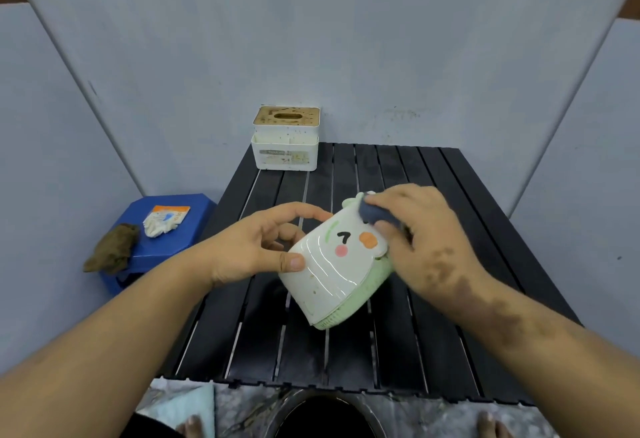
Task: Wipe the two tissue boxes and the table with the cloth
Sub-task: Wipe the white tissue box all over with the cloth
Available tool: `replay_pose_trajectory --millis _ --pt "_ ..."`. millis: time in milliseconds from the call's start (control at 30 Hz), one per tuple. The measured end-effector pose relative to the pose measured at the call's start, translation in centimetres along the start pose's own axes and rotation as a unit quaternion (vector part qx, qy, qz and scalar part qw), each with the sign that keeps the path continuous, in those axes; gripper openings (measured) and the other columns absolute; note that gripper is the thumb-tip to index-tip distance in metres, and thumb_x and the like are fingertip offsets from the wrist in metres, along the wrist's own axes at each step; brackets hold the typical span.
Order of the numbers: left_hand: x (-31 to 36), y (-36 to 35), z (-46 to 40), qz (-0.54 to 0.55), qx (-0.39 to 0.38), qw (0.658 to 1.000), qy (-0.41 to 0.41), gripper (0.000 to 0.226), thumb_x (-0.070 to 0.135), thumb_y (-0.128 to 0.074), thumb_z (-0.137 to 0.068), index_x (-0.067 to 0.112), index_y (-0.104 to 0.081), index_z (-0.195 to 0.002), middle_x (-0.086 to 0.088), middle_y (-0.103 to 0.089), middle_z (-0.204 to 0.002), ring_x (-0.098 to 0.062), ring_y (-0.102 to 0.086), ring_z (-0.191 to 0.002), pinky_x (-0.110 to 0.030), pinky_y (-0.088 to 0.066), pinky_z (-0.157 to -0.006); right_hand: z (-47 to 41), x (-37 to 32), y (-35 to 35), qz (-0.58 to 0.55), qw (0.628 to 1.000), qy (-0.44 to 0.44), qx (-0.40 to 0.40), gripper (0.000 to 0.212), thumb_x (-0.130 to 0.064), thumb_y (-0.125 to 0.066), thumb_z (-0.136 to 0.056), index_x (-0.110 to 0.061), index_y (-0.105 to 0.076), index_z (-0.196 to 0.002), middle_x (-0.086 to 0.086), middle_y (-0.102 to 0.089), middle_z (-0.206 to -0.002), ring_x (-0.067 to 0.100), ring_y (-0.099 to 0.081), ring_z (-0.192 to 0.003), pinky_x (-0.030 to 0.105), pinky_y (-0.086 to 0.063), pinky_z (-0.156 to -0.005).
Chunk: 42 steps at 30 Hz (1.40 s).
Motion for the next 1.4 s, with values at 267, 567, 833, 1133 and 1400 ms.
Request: replay_pose_trajectory --millis 267,567,833,1133,1400 --pt "-0.2 0.2 -0.1 0.015 -0.002 1.000 -0.005 0.062 0.028 -0.076 -0.082 0.036 -0.056 -0.140 -0.021 -0.071 -0.119 -0.033 -0.069 -0.110 -0.036 -0.056 -0.094 -1.2 -0.7 -0.3 -0.042 0.996 0.070 -0.021 0.034 -0.013 -0.064 -0.087 -0.023 -0.066 -0.119 -0.014 -0.062 -0.116 0.008 -0.051 -0.112 0.027 -0.039 -0.102" --pt "-0.4 0.0 0.2 -0.011 0.005 1.000 -0.007 0.056 0.023 -0.075 -0.085 0.035 -0.054 -0.136 -0.017 -0.072 -0.108 -0.020 -0.067 -0.098 -0.028 -0.052 -0.085 1.3 -5.7 -2.1 -0.075 0.989 0.123 -0.047 0.029 -0.011 -0.058 -0.087 -0.015 -0.071 -0.112 -0.002 -0.064 -0.112 0.015 -0.052 -0.108 0.022 -0.038 -0.098" --pt "-0.4 0.1 0.4 -0.021 0.008 1.000 0.002 0.055 0.040 -0.073 -0.082 0.042 -0.055 -0.134 -0.013 -0.073 -0.119 -0.035 -0.067 -0.113 -0.042 -0.054 -0.099 -0.7 3.1 1.5 -0.065 0.998 -0.013 -0.021 0.035 -0.008 -0.066 -0.088 -0.028 -0.067 -0.117 -0.016 -0.065 -0.115 0.000 -0.057 -0.110 0.026 -0.043 -0.101" --pt "-1.4 0.6 0.5 -0.009 0.015 1.000 0.012 0.060 0.042 -0.066 -0.086 0.039 -0.039 -0.139 -0.011 -0.070 -0.128 -0.032 -0.066 -0.120 -0.047 -0.055 -0.102 2.2 4.6 3.3 -0.004 0.999 -0.034 0.002 0.032 -0.007 -0.071 -0.083 -0.019 -0.069 -0.112 -0.011 -0.062 -0.109 -0.001 -0.056 -0.104 0.006 -0.038 -0.093" --pt "-0.7 1.0 -0.2 -0.016 0.047 0.999 0.010 0.068 0.043 -0.065 -0.081 0.042 -0.043 -0.145 -0.012 -0.066 -0.131 -0.024 -0.062 -0.124 -0.037 -0.047 -0.106 1.7 2.8 3.3 -0.014 1.000 -0.019 0.017 0.031 -0.012 -0.072 -0.084 -0.018 -0.068 -0.114 -0.012 -0.066 -0.108 0.002 -0.058 -0.102 0.006 -0.040 -0.092"
Point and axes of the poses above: each hand's wrist, its own z-axis away from the middle knuckle, its own y-axis out of the back of the hand, x = y × z, the point moved 7 cm from there along -z, towards the middle knuckle
